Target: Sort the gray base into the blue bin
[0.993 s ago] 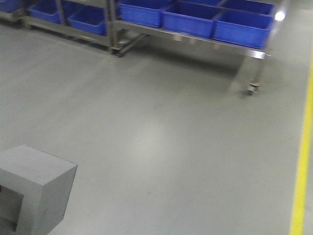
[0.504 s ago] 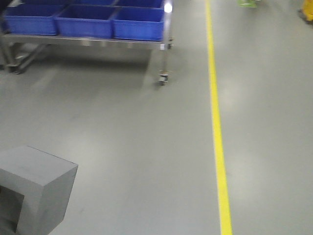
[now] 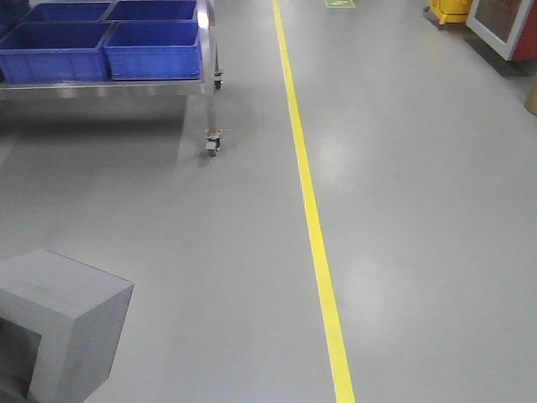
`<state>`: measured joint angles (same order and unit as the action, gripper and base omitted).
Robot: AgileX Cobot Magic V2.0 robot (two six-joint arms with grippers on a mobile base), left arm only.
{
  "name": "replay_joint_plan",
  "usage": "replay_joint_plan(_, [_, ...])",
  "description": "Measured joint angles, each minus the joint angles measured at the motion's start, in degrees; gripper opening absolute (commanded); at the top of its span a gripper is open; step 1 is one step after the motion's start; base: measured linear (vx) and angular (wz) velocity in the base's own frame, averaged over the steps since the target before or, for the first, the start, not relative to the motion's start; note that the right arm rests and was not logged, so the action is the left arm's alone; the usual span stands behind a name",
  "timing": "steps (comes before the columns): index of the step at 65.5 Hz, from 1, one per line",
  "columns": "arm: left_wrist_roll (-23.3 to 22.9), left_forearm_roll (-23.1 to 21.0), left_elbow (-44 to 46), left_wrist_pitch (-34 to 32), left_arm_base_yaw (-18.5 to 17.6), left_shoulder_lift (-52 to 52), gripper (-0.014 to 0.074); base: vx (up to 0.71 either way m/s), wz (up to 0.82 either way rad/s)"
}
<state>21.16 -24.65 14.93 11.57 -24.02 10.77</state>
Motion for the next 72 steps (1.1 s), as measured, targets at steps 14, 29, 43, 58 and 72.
replay_joint_plan(14, [0.0, 0.0, 0.0, 0.0, 0.0, 0.0, -0.0006, 0.33, -0.10])
replay_joint_plan(29, [0.0, 0.0, 0.0, 0.0, 0.0, 0.0, -0.0006, 0.40, 0.08])
replay_joint_plan(43, [0.0, 0.0, 0.0, 0.0, 0.0, 0.0, -0.0006, 0.40, 0.13])
replay_joint_plan(58, [0.0, 0.0, 0.0, 0.0, 0.0, 0.0, -0.0006, 0.39, 0.04])
replay_joint_plan(72, [0.0, 0.0, 0.0, 0.0, 0.0, 0.0, -0.0006, 0.39, 0.00])
